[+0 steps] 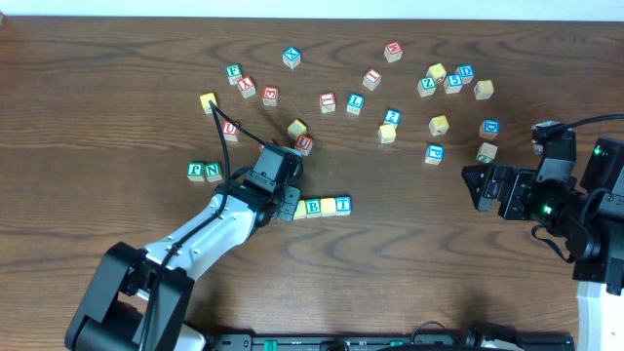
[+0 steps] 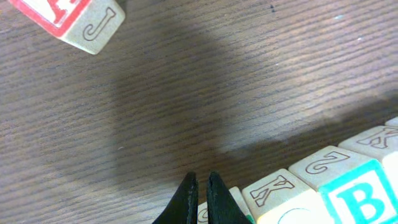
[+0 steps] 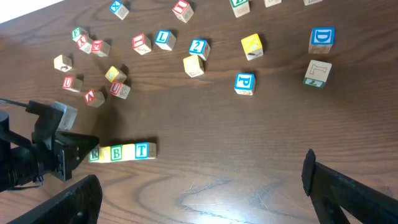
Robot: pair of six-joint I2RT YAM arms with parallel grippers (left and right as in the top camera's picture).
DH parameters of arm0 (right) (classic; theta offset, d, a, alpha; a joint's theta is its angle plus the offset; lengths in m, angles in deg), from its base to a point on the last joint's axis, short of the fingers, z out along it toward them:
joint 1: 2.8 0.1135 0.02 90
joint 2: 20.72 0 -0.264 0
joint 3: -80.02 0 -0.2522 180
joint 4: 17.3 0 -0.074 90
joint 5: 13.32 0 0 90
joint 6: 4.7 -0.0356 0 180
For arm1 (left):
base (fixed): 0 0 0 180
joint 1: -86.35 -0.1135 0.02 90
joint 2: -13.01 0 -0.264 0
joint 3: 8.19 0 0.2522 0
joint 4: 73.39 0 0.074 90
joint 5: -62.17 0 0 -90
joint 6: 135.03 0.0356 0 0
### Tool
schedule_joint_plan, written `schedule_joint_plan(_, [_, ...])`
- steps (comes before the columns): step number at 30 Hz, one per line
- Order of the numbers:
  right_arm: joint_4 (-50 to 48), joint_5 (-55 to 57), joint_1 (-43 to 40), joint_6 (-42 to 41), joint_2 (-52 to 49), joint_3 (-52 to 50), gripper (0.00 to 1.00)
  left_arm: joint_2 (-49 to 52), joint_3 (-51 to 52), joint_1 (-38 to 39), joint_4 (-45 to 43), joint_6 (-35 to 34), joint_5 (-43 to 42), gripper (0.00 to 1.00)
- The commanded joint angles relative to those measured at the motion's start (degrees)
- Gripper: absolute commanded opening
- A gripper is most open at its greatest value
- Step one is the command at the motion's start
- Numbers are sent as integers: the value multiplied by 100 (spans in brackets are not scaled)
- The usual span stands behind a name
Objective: Spell out ROBOT
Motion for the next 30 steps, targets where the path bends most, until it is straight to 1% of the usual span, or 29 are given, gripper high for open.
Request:
schedule_joint_plan(1, [2,4,-35,105,24,33,99,-83,-131,-15,31,59,-162,7])
schedule_joint_plan(9, [2,4,-35,105,24,33,99,-83,-131,-15,11,55,-133,7])
schedule_joint_plan(15, [2,4,-35,105,24,33,99,-83,-131,-15,-76,-107,608,7])
schedule_joint_plan(21, [2,4,-35,105,24,33,99,-87,-170,-20,-146,-612,1335,7])
schedule_joint_plan(30, [2,4,-35,105,24,33,99,-452,-192,-20,774,-1263,1322,7])
